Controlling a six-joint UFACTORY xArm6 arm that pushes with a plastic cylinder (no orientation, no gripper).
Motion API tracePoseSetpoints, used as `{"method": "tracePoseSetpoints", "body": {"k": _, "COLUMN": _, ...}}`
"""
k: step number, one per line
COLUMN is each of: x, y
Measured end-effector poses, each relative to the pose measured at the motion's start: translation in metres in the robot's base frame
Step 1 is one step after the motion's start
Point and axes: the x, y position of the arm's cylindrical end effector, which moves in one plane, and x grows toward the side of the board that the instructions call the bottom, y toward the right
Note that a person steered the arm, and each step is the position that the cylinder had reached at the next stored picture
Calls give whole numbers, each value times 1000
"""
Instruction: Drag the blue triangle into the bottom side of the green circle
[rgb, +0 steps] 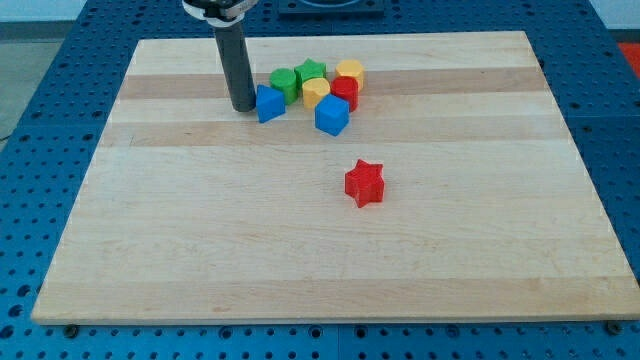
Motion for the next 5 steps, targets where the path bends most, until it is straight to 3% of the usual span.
{"method": "tracePoseSetpoints", "body": {"k": 1, "x": 18, "y": -3}}
{"method": "tracePoseSetpoints", "body": {"k": 4, "x": 16, "y": 25}}
{"method": "tracePoseSetpoints", "body": {"k": 5, "x": 44, "y": 16}}
